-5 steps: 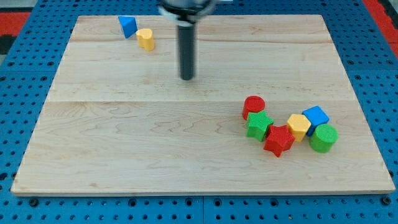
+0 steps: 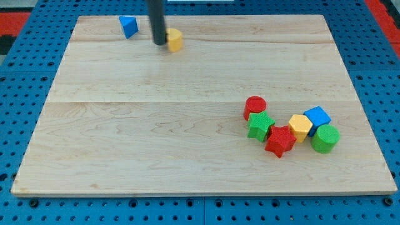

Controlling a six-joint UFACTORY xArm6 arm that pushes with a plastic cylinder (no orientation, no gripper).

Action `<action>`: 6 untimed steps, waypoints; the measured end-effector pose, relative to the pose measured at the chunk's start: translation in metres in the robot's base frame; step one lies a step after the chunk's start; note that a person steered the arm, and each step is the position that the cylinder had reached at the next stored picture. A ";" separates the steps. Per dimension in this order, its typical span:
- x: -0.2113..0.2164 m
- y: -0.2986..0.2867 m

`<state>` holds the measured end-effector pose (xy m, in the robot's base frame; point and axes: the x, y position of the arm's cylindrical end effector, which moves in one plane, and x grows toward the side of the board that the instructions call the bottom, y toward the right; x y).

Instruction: Place the yellow heart diagonally towards the top left side of the red circle

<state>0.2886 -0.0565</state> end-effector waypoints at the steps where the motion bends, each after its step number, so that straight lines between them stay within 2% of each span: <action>1: 0.017 0.036; 3: -0.049 -0.009; 4: -0.089 0.008; 5: -0.024 0.078; 6: 0.014 0.056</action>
